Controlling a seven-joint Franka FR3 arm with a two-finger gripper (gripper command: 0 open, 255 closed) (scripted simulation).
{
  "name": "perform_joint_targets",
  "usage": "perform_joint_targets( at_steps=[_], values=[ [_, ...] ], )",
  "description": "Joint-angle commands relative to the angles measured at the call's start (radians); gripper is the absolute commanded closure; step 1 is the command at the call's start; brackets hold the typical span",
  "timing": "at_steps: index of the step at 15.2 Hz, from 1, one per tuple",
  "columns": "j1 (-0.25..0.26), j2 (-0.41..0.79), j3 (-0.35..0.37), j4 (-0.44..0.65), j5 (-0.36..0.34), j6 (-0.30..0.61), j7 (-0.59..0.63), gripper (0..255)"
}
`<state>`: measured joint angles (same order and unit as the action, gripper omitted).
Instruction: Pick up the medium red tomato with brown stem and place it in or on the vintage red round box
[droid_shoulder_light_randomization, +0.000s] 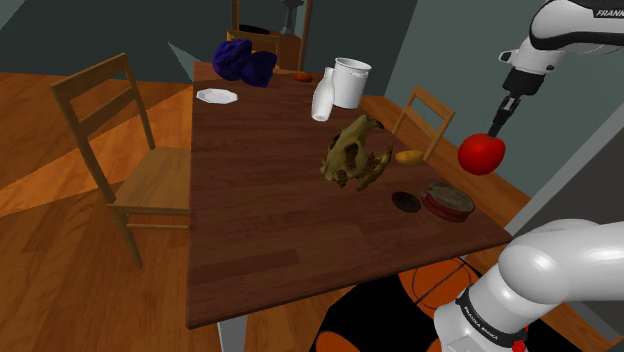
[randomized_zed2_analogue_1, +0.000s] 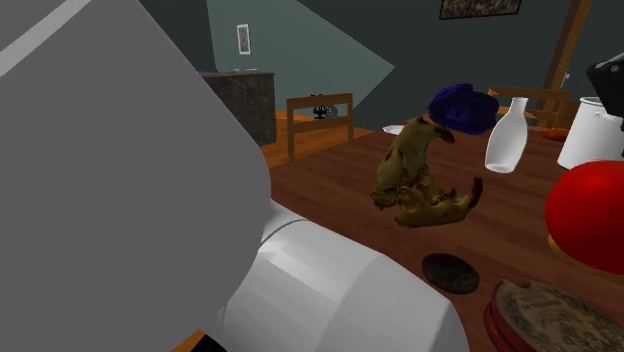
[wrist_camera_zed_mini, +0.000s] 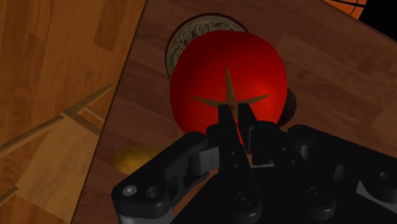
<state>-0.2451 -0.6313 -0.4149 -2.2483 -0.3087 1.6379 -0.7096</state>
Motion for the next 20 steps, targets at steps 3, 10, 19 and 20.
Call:
perform_joint_targets(
  at_steps=[3,10,19,20],
  values=[
    [-0.004,-0.006,-0.010,-0.055,-0.010,0.050,0.005,255],
    [-0.011,-0.008,-0.030,-0.148,-0.027,0.141,0.015,255],
    [-0.018,0.010,-0.061,-0.254,-0.050,0.265,0.026,255],
    [-0.019,0.013,-0.064,-0.265,-0.053,0.279,0.027,255]
  ],
)
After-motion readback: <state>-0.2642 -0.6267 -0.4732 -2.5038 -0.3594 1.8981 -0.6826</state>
